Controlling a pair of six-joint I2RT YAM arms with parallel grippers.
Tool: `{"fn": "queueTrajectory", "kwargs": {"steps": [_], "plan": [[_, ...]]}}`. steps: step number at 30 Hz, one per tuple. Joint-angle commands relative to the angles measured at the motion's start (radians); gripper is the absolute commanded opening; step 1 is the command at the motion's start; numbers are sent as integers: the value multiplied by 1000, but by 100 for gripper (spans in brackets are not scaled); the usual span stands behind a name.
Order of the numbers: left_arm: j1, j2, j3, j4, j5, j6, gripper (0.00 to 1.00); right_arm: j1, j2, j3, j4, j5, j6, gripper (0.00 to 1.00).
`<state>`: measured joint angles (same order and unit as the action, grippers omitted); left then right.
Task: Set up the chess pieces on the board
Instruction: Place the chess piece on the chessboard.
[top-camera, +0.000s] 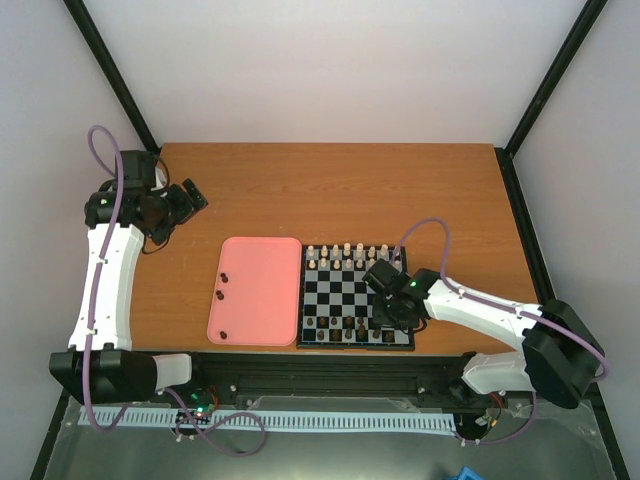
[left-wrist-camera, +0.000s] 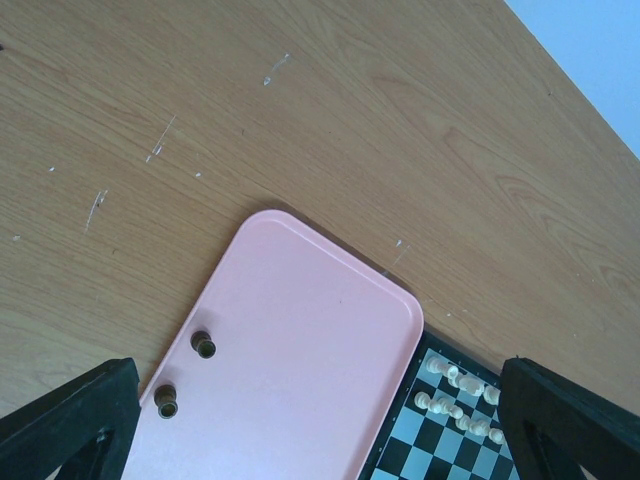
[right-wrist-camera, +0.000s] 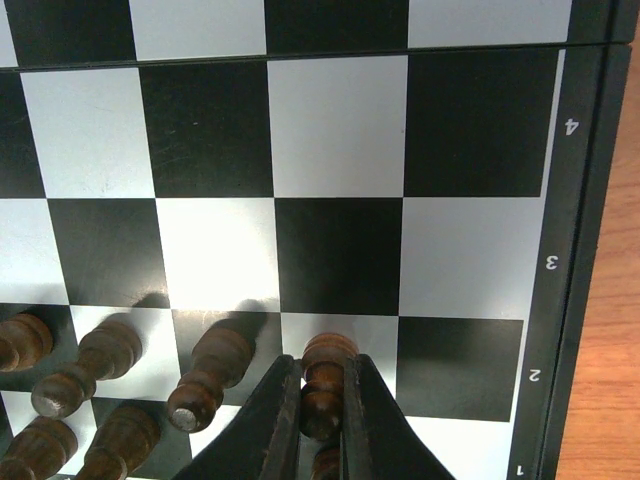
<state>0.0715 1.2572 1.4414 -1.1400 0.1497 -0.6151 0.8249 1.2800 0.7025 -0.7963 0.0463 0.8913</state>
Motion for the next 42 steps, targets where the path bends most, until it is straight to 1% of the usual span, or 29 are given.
{"fn": "queueTrajectory", "kwargs": {"steps": [1, 18, 21, 26, 33, 38, 42], "plan": [[-4, 2, 7, 18, 0, 8, 100, -7, 12, -13, 4, -12, 12, 4], [-4, -11, 0, 17, -9, 8, 100, -6, -18, -19, -15, -27, 19, 4], [-4, -13, 0, 16, -9, 8, 100, -6, -18, -17, -22, -20, 22, 8], [-4, -15, -1, 16, -10, 8, 100, -6, -23, -5, -49, 12, 34, 24], [-4, -15, 1, 17, -12, 7, 100, -6, -20, 31, -66, 53, 39, 33], [-4, -13, 2, 17, -13, 7, 100, -6, -8, 78, -69, 84, 21, 43], [-4, -12, 8, 15, -12, 8, 100, -6, 8, 123, -75, 94, -3, 44]]}}
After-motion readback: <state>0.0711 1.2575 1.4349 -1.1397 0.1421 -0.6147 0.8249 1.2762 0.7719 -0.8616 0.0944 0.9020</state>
